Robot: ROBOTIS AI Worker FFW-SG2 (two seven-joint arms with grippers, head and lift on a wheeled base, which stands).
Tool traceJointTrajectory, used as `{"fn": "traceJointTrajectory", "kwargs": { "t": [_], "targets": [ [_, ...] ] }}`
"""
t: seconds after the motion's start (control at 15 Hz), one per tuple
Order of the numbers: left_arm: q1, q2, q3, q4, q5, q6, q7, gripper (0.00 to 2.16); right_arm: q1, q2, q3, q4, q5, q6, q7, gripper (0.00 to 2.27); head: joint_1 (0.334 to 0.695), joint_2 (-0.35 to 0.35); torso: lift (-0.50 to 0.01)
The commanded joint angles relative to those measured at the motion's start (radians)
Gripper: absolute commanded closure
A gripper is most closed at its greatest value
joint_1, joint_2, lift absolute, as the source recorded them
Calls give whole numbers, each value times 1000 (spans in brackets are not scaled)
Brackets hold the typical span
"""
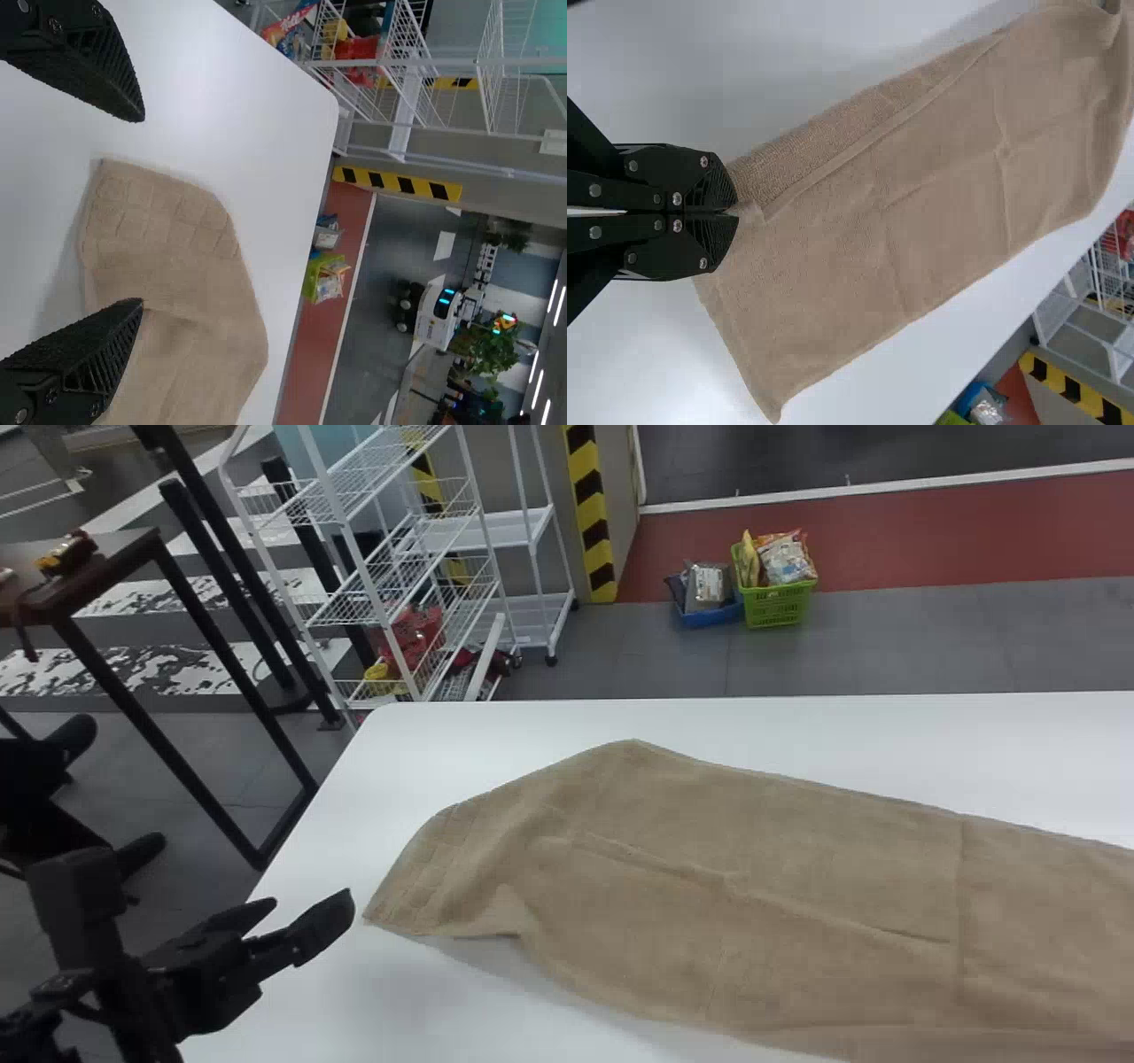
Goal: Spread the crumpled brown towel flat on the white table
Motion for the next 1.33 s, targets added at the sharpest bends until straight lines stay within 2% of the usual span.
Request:
{"fn": "traceJointTrajectory", "kwargs": {
  "t": [0.0,0.47,0.53,0.73,0.8,0.93,1.07,1.2,1.27],
  "targets": [
    [3,-3,-15,0,-4,0,0,76,73,4,-73,5,-15,-78,13,1227,695,255,-123],
    [15,-3,-29,-6,-8,0,-8,76,138,3,-280,84,-69,-262,13,1231,695,157,-123],
    [17,-3,-35,-10,-16,3,-11,80,132,3,-306,109,-84,-284,13,1231,695,116,-123],
    [23,-3,-78,-22,-40,18,-37,87,126,15,-320,123,-109,-287,13,1224,695,58,-123],
    [31,-3,-98,-23,-50,18,-42,87,121,24,-320,123,-109,-290,13,1102,695,41,-123],
    [45,-3,-141,-22,-71,31,-54,87,70,67,-323,138,-102,-290,13,107,695,4,-123],
    [63,-3,-165,-22,-77,31,-60,87,37,90,-367,143,-127,-271,13,22,695,-23,-123],
    [64,-3,-168,-14,-77,25,-69,90,-17,104,-449,175,-250,-179,13,49,695,-52,-123],
    [64,-3,-182,-11,-90,21,-68,90,-60,133,-459,200,-280,-87,13,73,695,-70,-123]
  ]
}}
